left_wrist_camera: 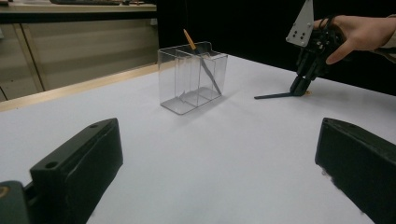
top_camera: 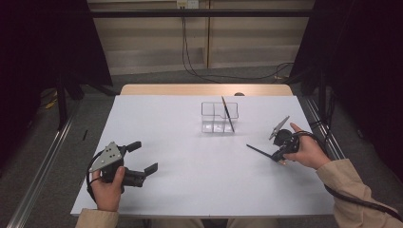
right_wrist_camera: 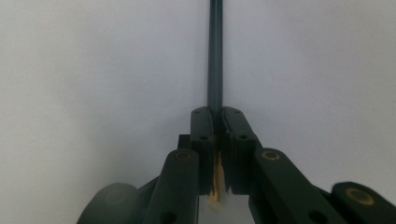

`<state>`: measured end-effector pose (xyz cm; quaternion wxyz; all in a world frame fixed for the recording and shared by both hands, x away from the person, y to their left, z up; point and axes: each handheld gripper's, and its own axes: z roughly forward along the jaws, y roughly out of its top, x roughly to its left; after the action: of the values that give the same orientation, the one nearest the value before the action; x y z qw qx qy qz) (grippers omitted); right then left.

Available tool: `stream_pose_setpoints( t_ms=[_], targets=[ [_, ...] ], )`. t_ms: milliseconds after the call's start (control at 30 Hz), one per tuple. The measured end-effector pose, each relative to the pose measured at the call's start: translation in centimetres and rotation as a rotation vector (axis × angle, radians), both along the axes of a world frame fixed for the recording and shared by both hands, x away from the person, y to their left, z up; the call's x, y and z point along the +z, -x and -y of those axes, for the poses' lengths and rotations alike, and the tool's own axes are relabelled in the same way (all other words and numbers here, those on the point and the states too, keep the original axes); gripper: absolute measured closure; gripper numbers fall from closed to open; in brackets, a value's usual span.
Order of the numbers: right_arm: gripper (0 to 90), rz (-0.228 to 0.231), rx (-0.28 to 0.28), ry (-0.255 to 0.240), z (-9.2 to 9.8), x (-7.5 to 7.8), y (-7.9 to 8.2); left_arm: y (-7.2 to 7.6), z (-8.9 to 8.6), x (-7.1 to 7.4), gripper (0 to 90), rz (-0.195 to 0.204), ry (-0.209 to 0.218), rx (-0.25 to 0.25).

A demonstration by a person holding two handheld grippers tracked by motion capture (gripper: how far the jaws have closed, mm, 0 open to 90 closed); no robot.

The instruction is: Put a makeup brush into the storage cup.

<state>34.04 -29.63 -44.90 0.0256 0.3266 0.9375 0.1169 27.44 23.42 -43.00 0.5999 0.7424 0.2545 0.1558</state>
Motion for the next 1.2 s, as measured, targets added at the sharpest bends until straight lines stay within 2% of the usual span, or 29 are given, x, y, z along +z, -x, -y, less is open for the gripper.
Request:
stream_pose_setpoints(
  t_ms=[533,1200],
  targets=[
    [84.1,-0.015,0.029,-0.044,-0.5,0.9,0.1,-0.1,0.2,0.0,0.7,-0.004,0.006,-0.002],
    [84.1,-0.02,0.103,-0.079,-2.8,1.9,0.6,-0.3,0.6,0.0,0.7,-0.01,0.012,-0.017]
  ],
)
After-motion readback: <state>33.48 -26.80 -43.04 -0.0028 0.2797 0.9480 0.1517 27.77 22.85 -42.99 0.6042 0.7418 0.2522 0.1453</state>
